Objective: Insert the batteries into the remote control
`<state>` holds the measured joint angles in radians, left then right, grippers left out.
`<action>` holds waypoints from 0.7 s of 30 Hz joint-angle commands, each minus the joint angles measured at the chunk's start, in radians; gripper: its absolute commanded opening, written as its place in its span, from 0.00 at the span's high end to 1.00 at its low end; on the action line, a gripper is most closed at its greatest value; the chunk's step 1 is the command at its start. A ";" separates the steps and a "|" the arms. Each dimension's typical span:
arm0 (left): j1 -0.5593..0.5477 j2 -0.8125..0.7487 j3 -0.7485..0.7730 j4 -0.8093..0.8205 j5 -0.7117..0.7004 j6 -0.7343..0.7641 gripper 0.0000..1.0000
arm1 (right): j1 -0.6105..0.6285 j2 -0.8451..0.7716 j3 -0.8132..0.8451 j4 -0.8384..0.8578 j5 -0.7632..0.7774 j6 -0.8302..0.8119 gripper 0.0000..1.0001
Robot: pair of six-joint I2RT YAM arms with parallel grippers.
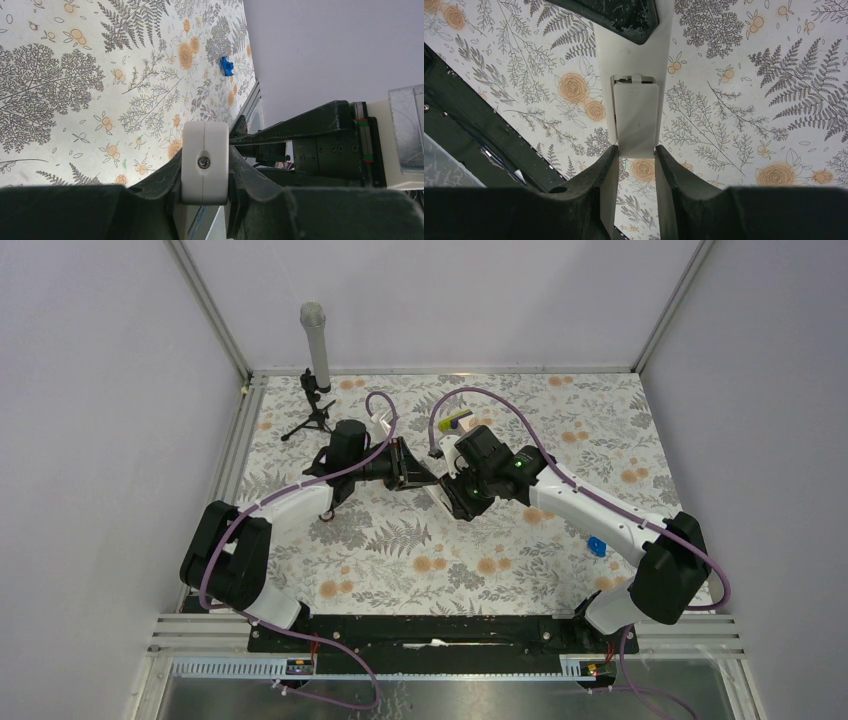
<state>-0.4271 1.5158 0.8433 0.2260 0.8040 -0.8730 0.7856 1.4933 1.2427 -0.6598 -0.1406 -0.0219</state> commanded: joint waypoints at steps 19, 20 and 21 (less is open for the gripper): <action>0.024 -0.054 0.043 -0.145 -0.160 0.108 1.00 | 0.017 -0.027 0.004 0.065 0.058 0.054 0.52; 0.041 -0.062 0.029 -0.145 -0.179 0.102 1.00 | 0.017 -0.053 -0.017 0.099 0.057 0.066 0.49; 0.057 -0.073 0.012 -0.135 -0.195 0.090 1.00 | 0.017 -0.083 -0.044 0.135 0.056 0.088 0.44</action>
<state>-0.4183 1.5051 0.8505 0.1184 0.7223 -0.8181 0.7929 1.5013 1.2400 -0.6373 -0.1024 0.0048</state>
